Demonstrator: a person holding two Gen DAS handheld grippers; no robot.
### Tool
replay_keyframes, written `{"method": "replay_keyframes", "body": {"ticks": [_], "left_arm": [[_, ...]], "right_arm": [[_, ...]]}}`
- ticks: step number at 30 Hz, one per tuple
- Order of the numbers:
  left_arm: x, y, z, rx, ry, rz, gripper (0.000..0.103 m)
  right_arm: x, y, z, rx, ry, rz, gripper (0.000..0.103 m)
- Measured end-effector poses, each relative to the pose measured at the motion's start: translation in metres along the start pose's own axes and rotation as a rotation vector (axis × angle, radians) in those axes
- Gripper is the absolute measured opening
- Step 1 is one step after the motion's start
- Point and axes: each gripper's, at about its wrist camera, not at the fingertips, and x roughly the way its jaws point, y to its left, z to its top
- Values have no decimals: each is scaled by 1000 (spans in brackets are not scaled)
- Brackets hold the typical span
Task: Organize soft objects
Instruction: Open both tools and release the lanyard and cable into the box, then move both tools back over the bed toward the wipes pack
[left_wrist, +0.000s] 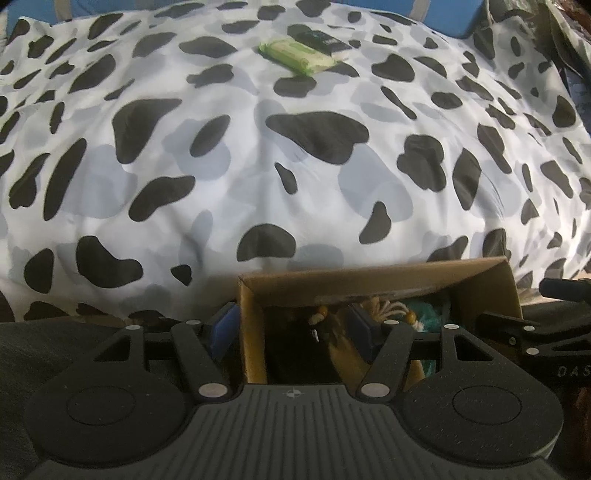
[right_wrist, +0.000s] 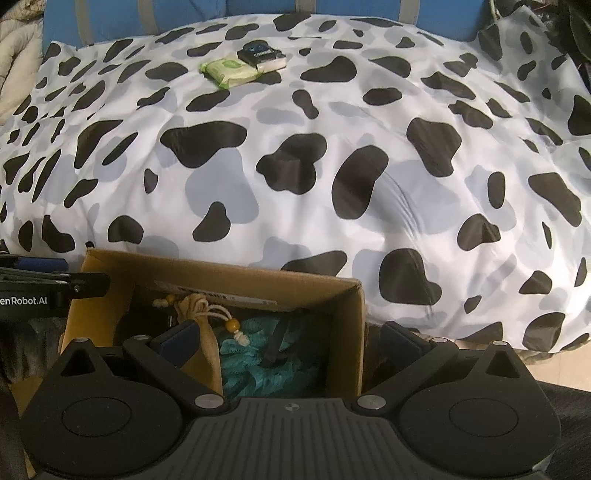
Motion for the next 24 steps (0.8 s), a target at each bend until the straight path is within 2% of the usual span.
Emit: {"method": "replay_keyframes", "body": {"ticks": [8,24], "left_arm": [[-7,-1,4,-1,-55,26,62],[-12,1,6,-10,-114,51,62]], "right_arm": [[-5,0,4,2,-39,-14,103],[-21,-3,14,14,-169,-20,103]]}}
